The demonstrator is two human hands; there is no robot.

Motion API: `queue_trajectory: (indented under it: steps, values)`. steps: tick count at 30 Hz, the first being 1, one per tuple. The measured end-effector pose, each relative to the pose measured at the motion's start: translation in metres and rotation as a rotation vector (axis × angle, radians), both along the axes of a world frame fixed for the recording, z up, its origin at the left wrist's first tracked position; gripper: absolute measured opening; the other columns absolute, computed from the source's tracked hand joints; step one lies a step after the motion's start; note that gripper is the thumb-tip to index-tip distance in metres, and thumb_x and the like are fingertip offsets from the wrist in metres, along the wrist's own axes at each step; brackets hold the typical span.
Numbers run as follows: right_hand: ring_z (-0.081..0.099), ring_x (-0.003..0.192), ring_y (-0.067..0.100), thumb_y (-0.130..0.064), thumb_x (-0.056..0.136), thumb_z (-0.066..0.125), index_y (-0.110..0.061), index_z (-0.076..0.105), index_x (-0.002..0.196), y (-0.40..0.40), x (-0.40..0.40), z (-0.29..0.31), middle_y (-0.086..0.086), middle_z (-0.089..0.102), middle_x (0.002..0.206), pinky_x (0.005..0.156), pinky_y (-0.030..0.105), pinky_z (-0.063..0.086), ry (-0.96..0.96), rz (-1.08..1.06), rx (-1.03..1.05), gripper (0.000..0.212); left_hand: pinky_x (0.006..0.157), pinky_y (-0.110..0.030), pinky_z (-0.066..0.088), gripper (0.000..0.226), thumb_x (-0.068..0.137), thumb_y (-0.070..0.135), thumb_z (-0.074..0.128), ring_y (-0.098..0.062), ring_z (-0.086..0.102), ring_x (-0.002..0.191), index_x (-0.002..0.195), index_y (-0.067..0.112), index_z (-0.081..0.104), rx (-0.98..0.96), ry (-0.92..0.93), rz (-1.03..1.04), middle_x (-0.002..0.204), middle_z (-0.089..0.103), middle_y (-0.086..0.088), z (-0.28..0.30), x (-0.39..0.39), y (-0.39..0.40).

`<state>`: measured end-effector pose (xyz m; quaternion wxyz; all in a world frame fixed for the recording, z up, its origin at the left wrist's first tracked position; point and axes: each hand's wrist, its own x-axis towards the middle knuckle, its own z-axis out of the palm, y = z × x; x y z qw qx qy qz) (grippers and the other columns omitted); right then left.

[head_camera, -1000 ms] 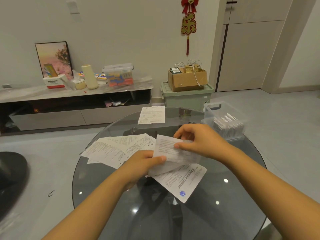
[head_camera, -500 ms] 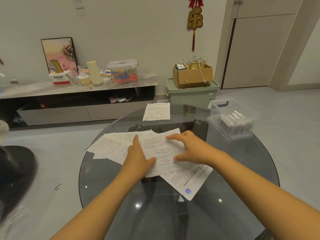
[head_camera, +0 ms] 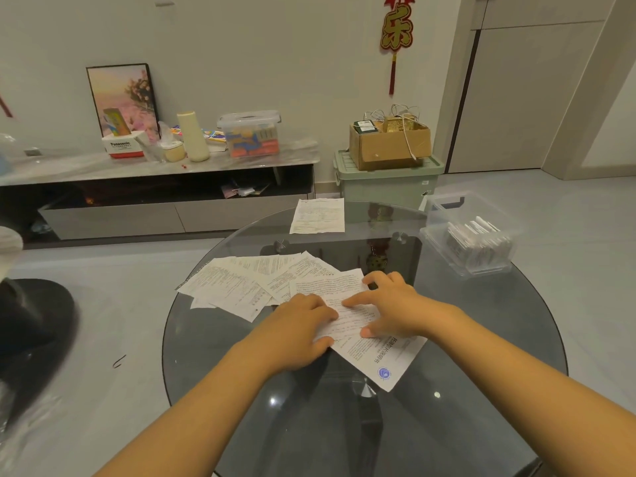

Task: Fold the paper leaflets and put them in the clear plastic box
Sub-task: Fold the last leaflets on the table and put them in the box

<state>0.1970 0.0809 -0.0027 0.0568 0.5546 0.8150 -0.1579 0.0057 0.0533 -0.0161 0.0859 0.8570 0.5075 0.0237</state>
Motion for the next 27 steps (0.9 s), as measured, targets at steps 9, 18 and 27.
queue_trajectory:
  steps: [9, 18, 27]
  values:
    - [0.032, 0.133, 0.020, -0.044, 0.086, 0.060, -0.036, 0.058, 0.123, 0.000, 0.001, -0.002, -0.004, 0.047, 0.136, 0.109, 0.037, 0.024, 0.111, 0.000, 0.027, 0.037, 0.059, -0.026, 0.040, 0.024, 0.096, 0.026, 0.040, -0.015, 0.052, 0.073, 0.087, 0.015, 0.059, 0.131, -0.108, 0.017, 0.079, 0.057, 0.004, 0.006, 0.003, 0.002]
    - [0.061, 0.089, 0.015, -0.032, 0.093, 0.053, -0.022, 0.064, 0.096, -0.002, 0.008, 0.022, -0.005, 0.065, 0.097, 0.078, 0.031, 0.050, 0.394, -0.112, 0.052, 0.015, 0.060, -0.019, 0.045, 0.015, 0.087, 0.025, 0.062, -0.005, 0.055, 0.077, 0.100, 0.026, 0.053, -0.036, -0.656, 0.343, 0.096, 0.058, 0.009, 0.009, -0.004, 0.006]
    - [0.052, 0.077, 0.011, -0.021, 0.088, 0.063, -0.024, 0.045, 0.130, -0.004, 0.003, 0.007, 0.001, 0.050, 0.136, 0.060, 0.018, 0.042, 0.255, -0.227, 0.019, 0.045, 0.093, -0.029, 0.046, 0.074, 0.083, 0.026, 0.069, -0.015, 0.047, 0.114, 0.144, 0.024, 0.026, -0.061, -0.404, 0.339, 0.136, 0.034, 0.000, -0.005, -0.001, 0.013]
